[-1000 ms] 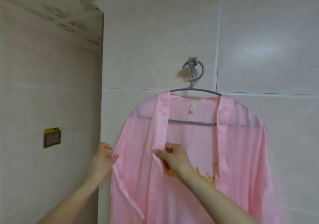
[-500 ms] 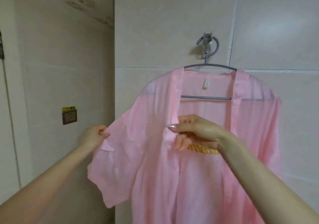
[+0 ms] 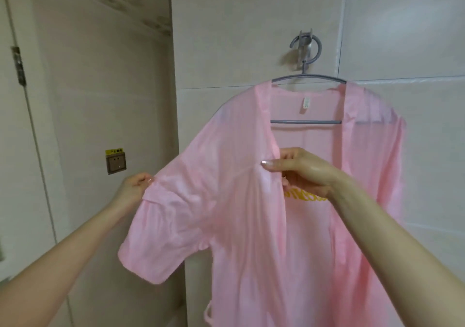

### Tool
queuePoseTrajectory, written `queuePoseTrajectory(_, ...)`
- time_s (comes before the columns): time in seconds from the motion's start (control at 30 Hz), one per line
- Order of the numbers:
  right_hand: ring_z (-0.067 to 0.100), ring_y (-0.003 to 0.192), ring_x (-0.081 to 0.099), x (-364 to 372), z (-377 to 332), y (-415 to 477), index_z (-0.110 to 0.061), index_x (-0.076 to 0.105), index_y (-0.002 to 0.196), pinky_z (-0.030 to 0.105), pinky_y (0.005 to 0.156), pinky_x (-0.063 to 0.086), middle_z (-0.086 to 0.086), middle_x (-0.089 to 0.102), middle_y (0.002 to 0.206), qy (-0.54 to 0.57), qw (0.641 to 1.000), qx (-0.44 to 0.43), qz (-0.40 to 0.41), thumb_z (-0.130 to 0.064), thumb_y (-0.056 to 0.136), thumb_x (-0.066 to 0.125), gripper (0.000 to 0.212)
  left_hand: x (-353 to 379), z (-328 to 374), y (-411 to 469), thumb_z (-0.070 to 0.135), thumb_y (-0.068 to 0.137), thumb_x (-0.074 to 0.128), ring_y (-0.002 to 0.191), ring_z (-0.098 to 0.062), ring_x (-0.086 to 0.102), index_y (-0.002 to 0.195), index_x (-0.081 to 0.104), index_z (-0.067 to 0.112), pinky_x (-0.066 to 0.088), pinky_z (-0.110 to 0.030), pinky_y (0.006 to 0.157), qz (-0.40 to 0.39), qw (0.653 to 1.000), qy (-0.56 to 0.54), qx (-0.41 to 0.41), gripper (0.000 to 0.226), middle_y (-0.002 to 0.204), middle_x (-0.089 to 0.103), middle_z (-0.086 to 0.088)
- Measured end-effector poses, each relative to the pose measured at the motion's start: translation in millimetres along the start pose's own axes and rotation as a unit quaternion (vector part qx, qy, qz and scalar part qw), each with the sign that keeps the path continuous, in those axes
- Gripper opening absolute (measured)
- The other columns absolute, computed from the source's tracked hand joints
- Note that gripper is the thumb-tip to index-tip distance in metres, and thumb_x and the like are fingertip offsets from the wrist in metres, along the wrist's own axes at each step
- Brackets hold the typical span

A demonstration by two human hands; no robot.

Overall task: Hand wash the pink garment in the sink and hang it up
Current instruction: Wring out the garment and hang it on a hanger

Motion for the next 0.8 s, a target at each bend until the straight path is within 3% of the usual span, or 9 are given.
queuePoseTrajectory(0.13,0.017,0.050,0.058,-21,16,5,-0.008,0.062,0.070,0.021,0.047,0.044,0.007,0.057,0.061,-0.060,0.993,0.029,0.096,-0.015,0.081,0.070,0.016,2,7,-17,0.020,0.101,0.043,0.059,-0.005,0.050,0.089,0.057,0.012,0.036,-0.014,0.046,-0.008,0.994,-0.104,-0.038,0.019,0.074,0.057,0.001)
queuePoseTrajectory(0.17,0.017,0.050,0.054,-14,13,4,-0.004,0.065,0.079,0.022,0.047,0.044,0.007,0.055,0.064,-0.014,0.998,0.028,0.053,-0.019,0.076,0.075,0.019,3,12,-22,0.020,0.099,0.048,0.064,-0.007,0.053,0.101,0.053,0.013,0.039,-0.015,0.047,-0.014,0.994,-0.101,-0.038,0.010,0.081,0.059,0.001)
queuePoseTrajectory(0.2,0.014,0.050,0.050,0,10,1,-0.002,0.066,0.088,0.022,0.046,0.044,0.006,0.054,0.066,0.085,0.995,0.034,-0.040,-0.024,0.069,0.079,0.032,4,15,-26,0.016,0.095,0.055,0.069,-0.010,0.054,0.110,0.046,0.013,0.042,-0.015,0.047,-0.018,0.995,-0.092,-0.033,0.017,0.086,0.059,-0.001)
queuePoseTrajectory(0.27,0.014,0.052,0.051,3,5,-4,-0.008,0.065,0.094,0.021,0.046,0.043,0.003,0.058,0.069,0.151,0.985,0.030,-0.078,-0.028,0.064,0.081,0.040,5,18,-32,0.003,0.085,0.067,0.071,-0.016,0.053,0.111,0.037,0.012,0.045,-0.015,0.049,-0.017,0.998,-0.061,-0.021,0.040,0.084,0.056,-0.003)
queuePoseTrajectory(0.37,0.024,0.071,0.055,-28,12,2,-0.015,0.046,0.111,0.025,0.046,0.042,0.001,0.056,0.086,-0.144,0.977,0.020,0.154,-0.034,0.068,0.084,0.060,-4,22,-39,0.003,0.081,0.071,0.063,-0.016,0.041,0.085,0.046,0.013,0.035,-0.013,0.055,0.029,0.999,0.036,0.016,0.027,0.067,0.045,0.000)
queuePoseTrajectory(0.47,0.030,0.080,0.055,-24,18,0,-0.021,0.033,0.127,0.030,0.050,0.044,0.003,0.053,0.087,-0.117,0.969,-0.037,0.216,-0.025,0.071,0.081,0.073,-15,19,-47,0.007,0.084,0.069,0.067,-0.020,0.049,0.074,0.057,0.010,0.036,-0.012,0.059,0.062,0.995,0.073,0.031,0.016,0.071,0.056,-0.007)
queuePoseTrajectory(0.57,0.038,0.082,0.059,-19,16,-7,-0.018,0.046,0.124,0.039,0.066,0.044,0.011,0.062,0.080,-0.197,0.935,-0.135,0.262,-0.013,0.080,0.066,0.048,-22,23,-52,0.009,0.084,0.070,0.080,-0.025,0.055,0.080,0.068,0.002,0.042,-0.028,0.076,0.077,0.987,0.133,0.034,0.008,0.090,0.057,-0.009)
queuePoseTrajectory(0.7,0.036,0.089,0.061,-32,21,0,-0.013,0.068,0.095,0.037,0.072,0.043,0.015,0.066,0.090,-0.220,0.920,-0.105,0.308,-0.010,0.084,0.062,0.014,-38,32,-55,0.023,0.086,0.068,0.076,-0.026,0.058,0.072,0.068,0.016,0.038,-0.031,0.064,0.108,0.970,0.218,0.020,0.015,0.080,0.062,-0.004)
queuePoseTrajectory(0.8,0.028,0.059,0.068,-37,29,3,-0.011,0.062,0.082,0.027,0.051,0.054,0.014,0.065,0.062,-0.024,0.972,-0.002,0.235,-0.006,0.087,0.058,0.008,-50,37,-54,0.028,0.087,0.066,0.070,-0.025,0.061,0.072,0.069,0.015,0.038,-0.029,0.059,0.127,0.966,0.226,0.002,0.020,0.072,0.067,-0.003)
Point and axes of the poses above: each hand's wrist, its own y-axis towards the middle knuckle, its own x-axis out of the palm, z = x × y, the point moved 7 cm from there along y, towards the middle knuckle
